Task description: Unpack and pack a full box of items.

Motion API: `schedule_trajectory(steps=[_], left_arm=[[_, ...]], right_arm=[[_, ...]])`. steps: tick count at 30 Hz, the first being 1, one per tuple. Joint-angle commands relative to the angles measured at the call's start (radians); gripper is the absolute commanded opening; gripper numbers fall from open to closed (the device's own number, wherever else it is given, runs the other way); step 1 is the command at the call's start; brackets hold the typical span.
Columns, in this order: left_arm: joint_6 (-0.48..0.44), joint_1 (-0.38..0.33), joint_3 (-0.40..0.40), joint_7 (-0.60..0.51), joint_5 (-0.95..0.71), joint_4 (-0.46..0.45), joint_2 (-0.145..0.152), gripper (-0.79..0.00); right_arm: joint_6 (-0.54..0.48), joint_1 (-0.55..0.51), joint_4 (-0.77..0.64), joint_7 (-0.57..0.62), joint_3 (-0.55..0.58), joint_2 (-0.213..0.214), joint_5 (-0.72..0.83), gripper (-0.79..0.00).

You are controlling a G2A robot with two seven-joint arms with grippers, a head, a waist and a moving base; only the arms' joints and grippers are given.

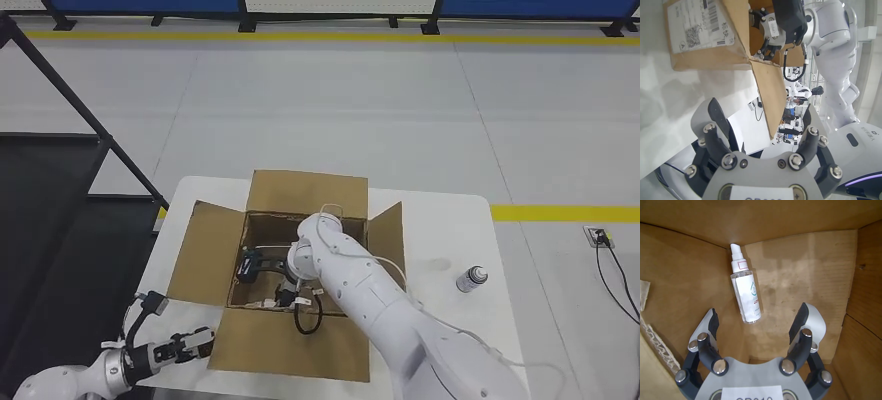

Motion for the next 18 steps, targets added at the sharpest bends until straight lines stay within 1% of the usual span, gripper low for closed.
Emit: schedule_trajectory(steps=[1,12,15,18], left_arm=[[0.000,0.000,-0.006,0.003,-0.014,0.005,0.001,0.000],[-0.035,0.015,-0.067,0.040,-0.135,0.038,0.003,0.000],[-0.053,0.024,-0.090,0.049,-0.160,0.042,0.004,0.000],[-0.066,0.034,-0.119,0.054,-0.198,0.044,0.005,0.000]], right_arm=[[0.001,-0.003,0.004,-0.004,-0.001,-0.003,-0.002,0.000],[0.051,-0.037,0.035,-0.053,-0.009,-0.015,-0.031,0.000],[0.050,-0.034,0.041,-0.056,-0.006,-0.015,-0.029,0.000],[0.030,-0.027,0.043,-0.032,0.006,-0.016,-0.005,0.000]])
